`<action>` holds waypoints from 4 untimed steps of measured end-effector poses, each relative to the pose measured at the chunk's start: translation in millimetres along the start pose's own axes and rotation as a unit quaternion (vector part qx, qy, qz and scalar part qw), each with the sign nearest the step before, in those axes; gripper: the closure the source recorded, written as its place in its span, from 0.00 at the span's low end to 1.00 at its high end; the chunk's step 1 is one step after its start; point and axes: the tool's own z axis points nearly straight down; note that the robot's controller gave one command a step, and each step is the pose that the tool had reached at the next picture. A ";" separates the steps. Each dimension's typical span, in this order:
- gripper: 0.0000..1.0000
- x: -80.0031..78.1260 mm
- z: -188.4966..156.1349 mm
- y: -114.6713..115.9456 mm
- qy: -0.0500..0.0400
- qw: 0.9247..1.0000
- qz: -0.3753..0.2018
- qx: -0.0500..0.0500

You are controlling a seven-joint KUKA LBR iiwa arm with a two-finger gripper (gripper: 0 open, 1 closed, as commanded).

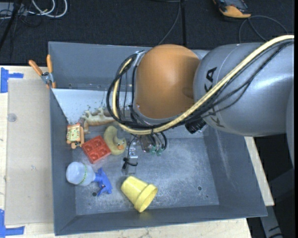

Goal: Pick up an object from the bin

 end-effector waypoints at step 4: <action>0.00 39.3 122.2 -2.0 -0.005 0.997 -0.082 -0.001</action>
Offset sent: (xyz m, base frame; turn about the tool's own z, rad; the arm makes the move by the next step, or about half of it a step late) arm -0.0678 0.0001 -0.0985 -0.2933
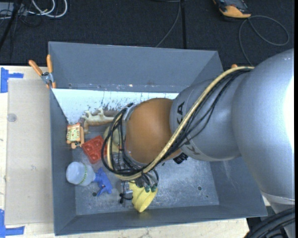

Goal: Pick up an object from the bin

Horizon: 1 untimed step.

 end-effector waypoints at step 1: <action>1.00 12.4 39.5 -8.5 0.002 0.998 -0.068 0.000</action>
Offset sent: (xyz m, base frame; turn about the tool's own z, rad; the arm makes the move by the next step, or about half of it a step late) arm 0.0000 0.0000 0.0000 0.0000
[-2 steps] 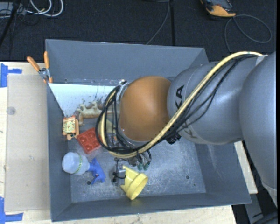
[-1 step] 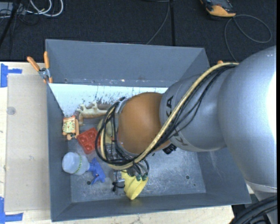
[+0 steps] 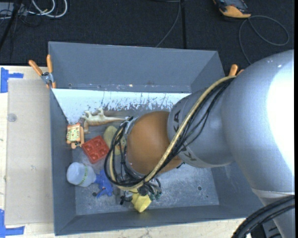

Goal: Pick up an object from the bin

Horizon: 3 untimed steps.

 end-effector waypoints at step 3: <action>0.00 -1.4 -0.7 -0.5 -0.003 1.000 0.002 0.000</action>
Offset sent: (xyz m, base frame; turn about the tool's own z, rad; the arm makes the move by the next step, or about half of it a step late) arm 0.0000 0.0000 0.0000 0.0000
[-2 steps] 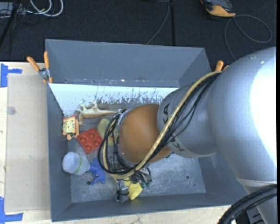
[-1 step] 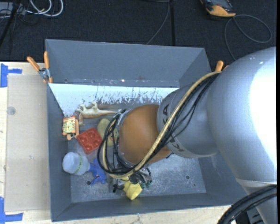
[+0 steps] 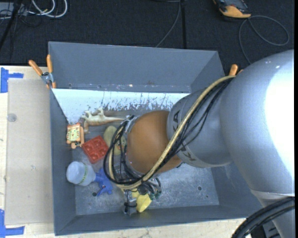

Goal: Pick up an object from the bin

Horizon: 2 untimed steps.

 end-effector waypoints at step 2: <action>0.00 11.9 -14.0 -27.1 0.002 1.000 -0.006 -0.002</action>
Offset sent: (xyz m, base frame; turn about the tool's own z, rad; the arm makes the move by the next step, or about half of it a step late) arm -0.0029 -0.1092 0.0476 0.0080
